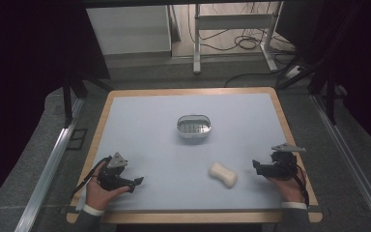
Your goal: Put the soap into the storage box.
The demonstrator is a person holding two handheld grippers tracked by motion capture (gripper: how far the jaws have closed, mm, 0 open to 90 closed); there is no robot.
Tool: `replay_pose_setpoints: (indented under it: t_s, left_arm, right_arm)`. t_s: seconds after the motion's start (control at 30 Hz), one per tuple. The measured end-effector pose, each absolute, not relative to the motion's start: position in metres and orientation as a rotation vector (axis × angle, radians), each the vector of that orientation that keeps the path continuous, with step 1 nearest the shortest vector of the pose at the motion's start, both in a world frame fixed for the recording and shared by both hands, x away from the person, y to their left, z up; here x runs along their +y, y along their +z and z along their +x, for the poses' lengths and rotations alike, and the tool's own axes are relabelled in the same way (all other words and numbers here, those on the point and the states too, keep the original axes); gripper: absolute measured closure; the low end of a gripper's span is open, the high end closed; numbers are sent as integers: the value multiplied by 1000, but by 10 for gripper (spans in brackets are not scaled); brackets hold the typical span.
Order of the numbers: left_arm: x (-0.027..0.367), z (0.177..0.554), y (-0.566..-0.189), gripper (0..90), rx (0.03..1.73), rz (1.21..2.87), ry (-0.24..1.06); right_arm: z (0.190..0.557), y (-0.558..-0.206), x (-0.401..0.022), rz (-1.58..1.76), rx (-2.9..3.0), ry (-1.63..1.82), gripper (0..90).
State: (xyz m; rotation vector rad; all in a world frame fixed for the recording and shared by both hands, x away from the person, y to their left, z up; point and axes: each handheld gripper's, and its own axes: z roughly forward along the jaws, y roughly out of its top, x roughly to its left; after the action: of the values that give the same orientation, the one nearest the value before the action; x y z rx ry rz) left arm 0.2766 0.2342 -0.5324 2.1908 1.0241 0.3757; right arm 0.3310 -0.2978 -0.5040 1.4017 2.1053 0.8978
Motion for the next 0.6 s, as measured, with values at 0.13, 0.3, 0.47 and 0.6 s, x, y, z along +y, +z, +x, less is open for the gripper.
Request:
replay_pose_setpoints:
  t_s: [0.13,0.3,0.47,0.6]
  left_arm:
    - [234,276,-532,81,1022,2192,374]
    - [234,276,-532,82,1020,2188,370]
    - [234,276,-532,82,1021,2183,366]
    - [233,276,-533,82,1024,2185,366]
  right_arm:
    - [331,-506,-297,1381,2116,882,64]
    - [330,-505,-298,1375,2111,890,72]
    - [330,-505,-297,1373,2111,886,74]
    - [331,-505,-295,1361,2126,872,77]
